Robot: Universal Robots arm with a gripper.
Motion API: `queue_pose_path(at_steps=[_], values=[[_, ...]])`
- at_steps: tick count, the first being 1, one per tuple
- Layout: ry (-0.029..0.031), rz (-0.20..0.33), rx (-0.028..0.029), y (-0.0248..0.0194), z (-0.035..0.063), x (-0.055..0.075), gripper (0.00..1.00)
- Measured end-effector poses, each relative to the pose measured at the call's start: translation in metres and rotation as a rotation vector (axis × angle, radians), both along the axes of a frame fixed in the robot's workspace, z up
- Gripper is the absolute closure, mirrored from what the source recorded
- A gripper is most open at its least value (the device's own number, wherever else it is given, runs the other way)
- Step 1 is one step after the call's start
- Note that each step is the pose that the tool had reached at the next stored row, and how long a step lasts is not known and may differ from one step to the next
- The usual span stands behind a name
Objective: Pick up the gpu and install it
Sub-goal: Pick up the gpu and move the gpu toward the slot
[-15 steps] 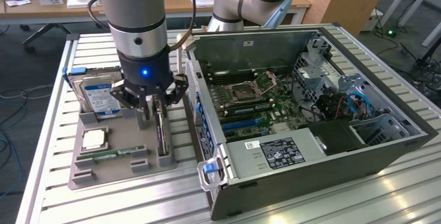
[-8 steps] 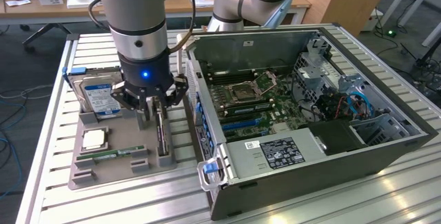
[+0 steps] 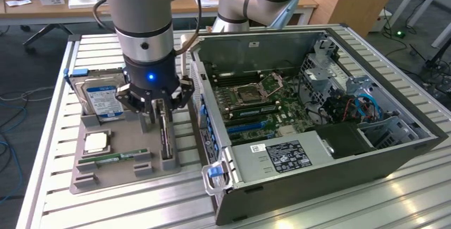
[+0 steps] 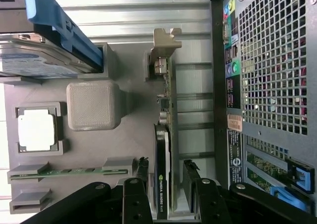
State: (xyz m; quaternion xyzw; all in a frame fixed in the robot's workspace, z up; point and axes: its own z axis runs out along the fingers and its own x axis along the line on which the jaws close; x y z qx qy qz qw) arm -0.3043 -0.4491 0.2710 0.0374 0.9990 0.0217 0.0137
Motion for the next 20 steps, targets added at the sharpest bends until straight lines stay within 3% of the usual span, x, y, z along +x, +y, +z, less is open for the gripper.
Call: queue_pose_path(at_steps=[12, 20], values=[[0.0000, 0.000, 0.0000, 0.0000, -0.0165, 0.000, 0.58], [0.0001, 0.000, -0.0001, 0.0000, -0.0179, 0.000, 0.58]])
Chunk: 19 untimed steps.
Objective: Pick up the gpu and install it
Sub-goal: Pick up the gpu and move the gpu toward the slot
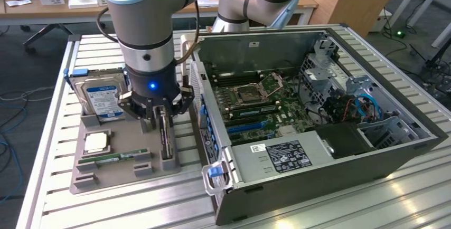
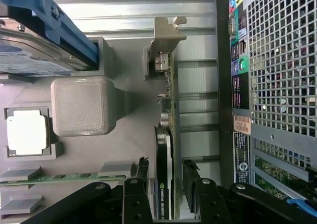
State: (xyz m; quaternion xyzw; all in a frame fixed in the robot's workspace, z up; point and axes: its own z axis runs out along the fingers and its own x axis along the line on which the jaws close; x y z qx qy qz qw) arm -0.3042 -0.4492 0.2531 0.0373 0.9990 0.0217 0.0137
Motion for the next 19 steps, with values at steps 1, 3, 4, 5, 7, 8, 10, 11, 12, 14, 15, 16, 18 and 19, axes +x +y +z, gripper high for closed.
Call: queue_pose_path(at_steps=[1, 3, 4, 5, 7, 8, 10, 11, 12, 14, 15, 16, 18, 19], values=[[0.0000, 0.000, 0.0000, 0.0000, -0.0001, 0.0000, 0.58], [-0.0003, 0.000, 0.0002, 0.0001, -0.0008, 0.0001, 0.58], [-0.0003, 0.000, 0.0002, 0.0001, -0.0012, 0.0001, 0.58], [-0.0001, 0.000, 0.0000, 0.0002, -0.0016, 0.0001, 0.58], [-0.0001, 0.000, 0.0001, 0.0003, -0.0032, 0.0000, 0.58], [0.0000, 0.000, 0.0000, 0.0003, -0.0039, 0.0000, 0.58], [0.0000, 0.000, 0.0000, 0.0004, -0.0052, 0.0000, 0.58], [0.0000, 0.000, 0.0000, 0.0004, -0.0059, 0.0000, 0.58], [-0.0001, 0.000, 0.0000, 0.0005, -0.0064, 0.0000, 0.58], [0.0002, 0.000, -0.0001, 0.0004, -0.0066, 0.0000, 0.58], [0.0002, 0.000, -0.0002, 0.0005, -0.0066, 0.0000, 0.58], [0.0002, 0.000, -0.0002, 0.0004, -0.0067, 0.0000, 0.58], [0.0000, 0.000, 0.0000, 0.0005, -0.0068, 0.0000, 0.58], [-0.0003, 0.000, 0.0003, 0.0005, -0.0074, 0.0000, 0.58]])
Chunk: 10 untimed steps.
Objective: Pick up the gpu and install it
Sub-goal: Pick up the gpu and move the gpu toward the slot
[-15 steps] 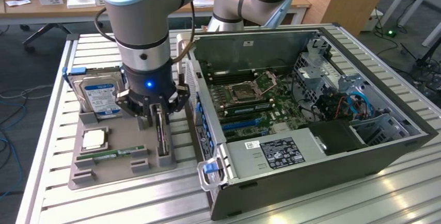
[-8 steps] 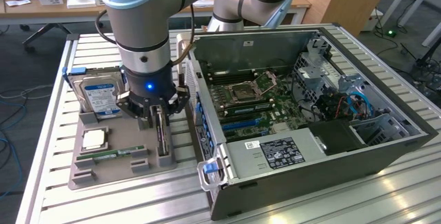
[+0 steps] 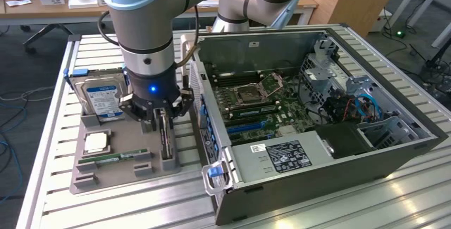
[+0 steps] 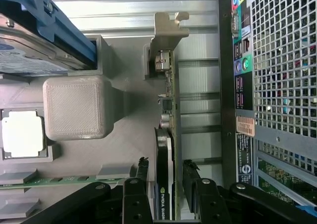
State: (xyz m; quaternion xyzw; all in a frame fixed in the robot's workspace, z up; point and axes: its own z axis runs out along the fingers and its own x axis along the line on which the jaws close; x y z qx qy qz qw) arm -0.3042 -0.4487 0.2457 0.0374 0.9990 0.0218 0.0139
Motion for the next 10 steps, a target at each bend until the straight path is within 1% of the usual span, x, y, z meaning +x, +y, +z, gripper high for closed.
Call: queue_pose_path(at_steps=[10], values=[[0.0003, 0.000, 0.0001, 0.0001, -0.0097, 0.0000, 0.58]])
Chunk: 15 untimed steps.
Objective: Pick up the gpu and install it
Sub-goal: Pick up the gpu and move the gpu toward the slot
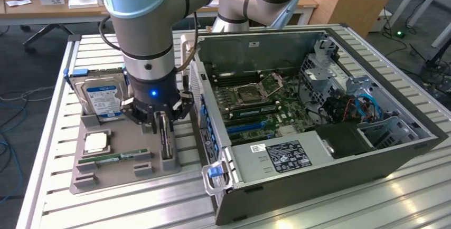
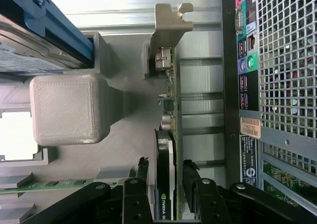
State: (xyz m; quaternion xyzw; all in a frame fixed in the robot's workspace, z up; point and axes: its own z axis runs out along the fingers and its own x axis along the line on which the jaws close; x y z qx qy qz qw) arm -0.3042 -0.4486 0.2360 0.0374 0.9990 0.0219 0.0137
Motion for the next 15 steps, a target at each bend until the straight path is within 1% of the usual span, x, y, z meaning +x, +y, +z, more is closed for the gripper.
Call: queue_pose_path(at_steps=[15], values=[[-0.0004, 0.000, 0.0012, 0.0019, -0.0033, -0.0011, 0.58]])
